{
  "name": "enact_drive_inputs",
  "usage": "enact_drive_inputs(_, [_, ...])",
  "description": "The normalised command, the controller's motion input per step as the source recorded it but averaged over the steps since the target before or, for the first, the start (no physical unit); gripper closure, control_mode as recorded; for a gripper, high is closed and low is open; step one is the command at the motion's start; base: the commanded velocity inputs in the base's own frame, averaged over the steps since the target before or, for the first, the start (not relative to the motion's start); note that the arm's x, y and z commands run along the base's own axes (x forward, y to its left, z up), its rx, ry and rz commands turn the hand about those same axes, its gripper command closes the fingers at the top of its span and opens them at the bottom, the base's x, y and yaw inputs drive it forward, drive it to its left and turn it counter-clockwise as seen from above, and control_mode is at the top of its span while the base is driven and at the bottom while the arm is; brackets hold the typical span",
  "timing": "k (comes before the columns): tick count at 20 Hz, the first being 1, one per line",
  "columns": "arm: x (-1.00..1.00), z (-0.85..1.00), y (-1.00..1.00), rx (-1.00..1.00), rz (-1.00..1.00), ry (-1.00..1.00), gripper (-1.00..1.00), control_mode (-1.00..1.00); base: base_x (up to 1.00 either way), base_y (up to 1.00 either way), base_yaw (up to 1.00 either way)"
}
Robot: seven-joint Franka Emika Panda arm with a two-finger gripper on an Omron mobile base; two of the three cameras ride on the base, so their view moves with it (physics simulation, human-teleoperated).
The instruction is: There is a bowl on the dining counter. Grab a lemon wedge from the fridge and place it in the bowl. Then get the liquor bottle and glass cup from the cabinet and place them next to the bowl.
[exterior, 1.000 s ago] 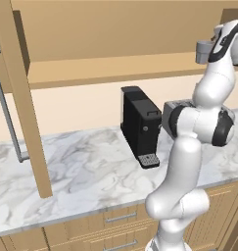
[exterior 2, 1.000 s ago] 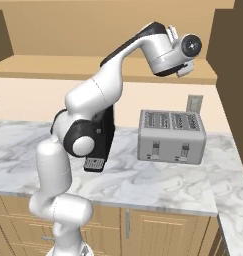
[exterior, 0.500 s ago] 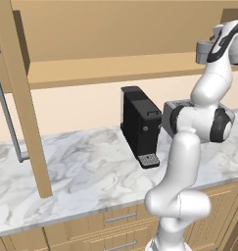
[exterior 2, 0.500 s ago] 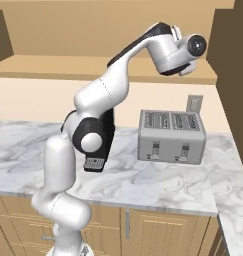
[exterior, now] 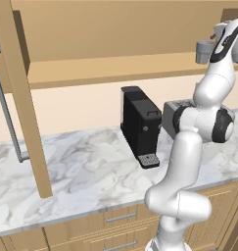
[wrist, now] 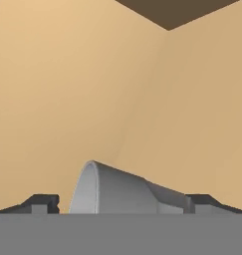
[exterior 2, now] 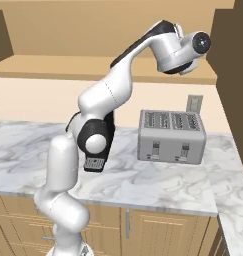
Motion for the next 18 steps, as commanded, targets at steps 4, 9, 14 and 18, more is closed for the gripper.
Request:
enact_drive_inputs(4, [0.01,-0.08,0.18,0.00,0.00,-0.02,-1.00,-1.00,0.00,0.00,0.00])
enact_drive_inputs(9, [-0.01,-0.11,0.19,0.00,0.00,-0.02,-1.00,-1.00,0.00,0.00,0.00])
enact_drive_inputs(14, [0.00,-0.12,0.21,0.00,0.00,-0.01,-1.00,-1.00,0.00,0.00,0.00])
enact_drive_inputs(18, [0.07,-0.19,0.13,0.00,0.00,0.00,-1.00,-1.00,0.00,0.00,0.00])
